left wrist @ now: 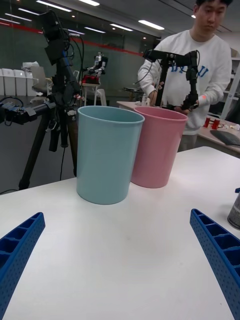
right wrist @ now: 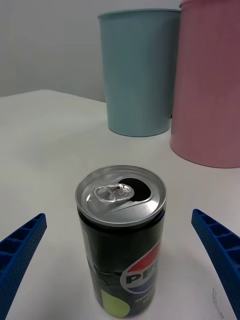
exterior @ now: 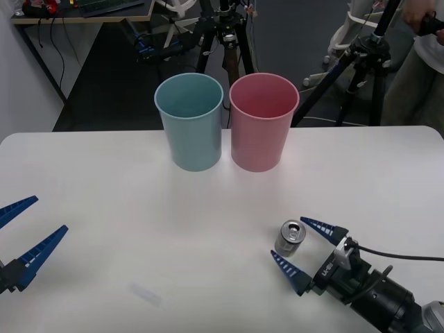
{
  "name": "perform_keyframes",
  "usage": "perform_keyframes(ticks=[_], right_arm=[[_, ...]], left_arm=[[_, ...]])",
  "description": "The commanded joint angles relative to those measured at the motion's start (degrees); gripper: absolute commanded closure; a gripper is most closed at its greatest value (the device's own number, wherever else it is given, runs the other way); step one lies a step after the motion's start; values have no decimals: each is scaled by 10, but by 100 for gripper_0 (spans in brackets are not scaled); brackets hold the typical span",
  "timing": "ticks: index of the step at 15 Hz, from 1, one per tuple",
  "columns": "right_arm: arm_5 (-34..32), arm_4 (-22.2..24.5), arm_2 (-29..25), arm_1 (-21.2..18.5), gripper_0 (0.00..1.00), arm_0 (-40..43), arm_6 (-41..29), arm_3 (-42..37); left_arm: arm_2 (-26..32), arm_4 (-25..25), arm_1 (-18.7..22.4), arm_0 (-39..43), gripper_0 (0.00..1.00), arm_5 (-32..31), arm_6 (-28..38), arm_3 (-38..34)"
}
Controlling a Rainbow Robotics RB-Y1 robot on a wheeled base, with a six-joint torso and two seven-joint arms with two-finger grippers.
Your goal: Grasp the object on the table and drop it into the matching bin: aluminum can to the light blue bin, PET bottle to the pink bin.
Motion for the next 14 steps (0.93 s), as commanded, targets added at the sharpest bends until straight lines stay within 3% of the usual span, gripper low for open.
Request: perform_keyframes(ticks=[1, 10, 11, 12, 13, 14], right_arm=[[21, -3, 16, 0, 0, -10, 1, 0], [48, -6, 36, -1, 0, -22, 1, -1], [47, -6, 37, 0, 10, -22, 1, 0], [48, -6, 37, 0, 84, -22, 1, 0], [48, -6, 37, 0, 100, -21, 1, 0], [47, -6, 37, 0, 100, -22, 1, 0]], left_arm=[[0, 0, 0, 0, 0, 0, 0, 0], [0, 0, 0, 0, 0, 0, 0, 0], [0, 0, 0, 0, 0, 0, 0, 0], [0, 0, 0, 0, 0, 0, 0, 0], [0, 0, 0, 0, 0, 0, 0, 0], [0, 0, 0, 0, 0, 0, 0, 0]])
